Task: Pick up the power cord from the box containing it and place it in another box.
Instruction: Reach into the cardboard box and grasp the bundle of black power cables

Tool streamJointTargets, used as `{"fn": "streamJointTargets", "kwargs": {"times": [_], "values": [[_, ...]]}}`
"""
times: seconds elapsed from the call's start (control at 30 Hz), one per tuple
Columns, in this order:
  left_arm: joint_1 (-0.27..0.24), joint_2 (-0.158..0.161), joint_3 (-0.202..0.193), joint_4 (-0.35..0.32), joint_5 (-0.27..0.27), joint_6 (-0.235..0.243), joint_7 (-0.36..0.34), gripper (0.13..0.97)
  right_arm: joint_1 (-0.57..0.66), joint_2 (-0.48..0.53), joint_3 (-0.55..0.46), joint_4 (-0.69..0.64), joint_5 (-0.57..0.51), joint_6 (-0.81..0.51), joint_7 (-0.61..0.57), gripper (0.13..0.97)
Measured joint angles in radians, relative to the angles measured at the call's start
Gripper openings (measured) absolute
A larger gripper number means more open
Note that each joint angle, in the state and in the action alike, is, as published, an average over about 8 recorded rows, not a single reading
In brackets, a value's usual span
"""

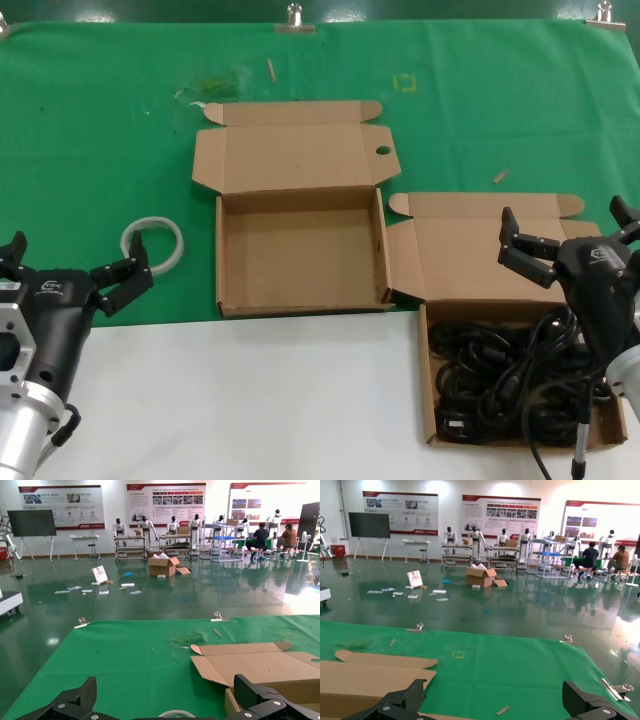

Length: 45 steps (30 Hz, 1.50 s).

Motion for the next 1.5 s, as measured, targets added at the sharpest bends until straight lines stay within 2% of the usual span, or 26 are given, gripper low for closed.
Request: {"fn": "streamJointTargets", "kwargs": {"times": [1.03, 1.33, 1.5], "values": [[0.000, 0.000, 0.000, 0.000, 0.000, 0.000, 0.000, 0.966, 0.000, 0.000, 0.000, 0.000, 0.000, 0.000, 0.000, 0.965], [0.000, 0.000, 0.000, 0.000, 0.000, 0.000, 0.000, 0.961, -0.116, -0.030, 0.051, -0.068, -0.016, -0.013, -0.088, 0.965], [0.000, 0.000, 0.000, 0.000, 0.000, 0.000, 0.000, 0.938, -0.138, -0.046, 0.053, -0.092, 0.005, -0.015, -0.108, 0.965]]}}
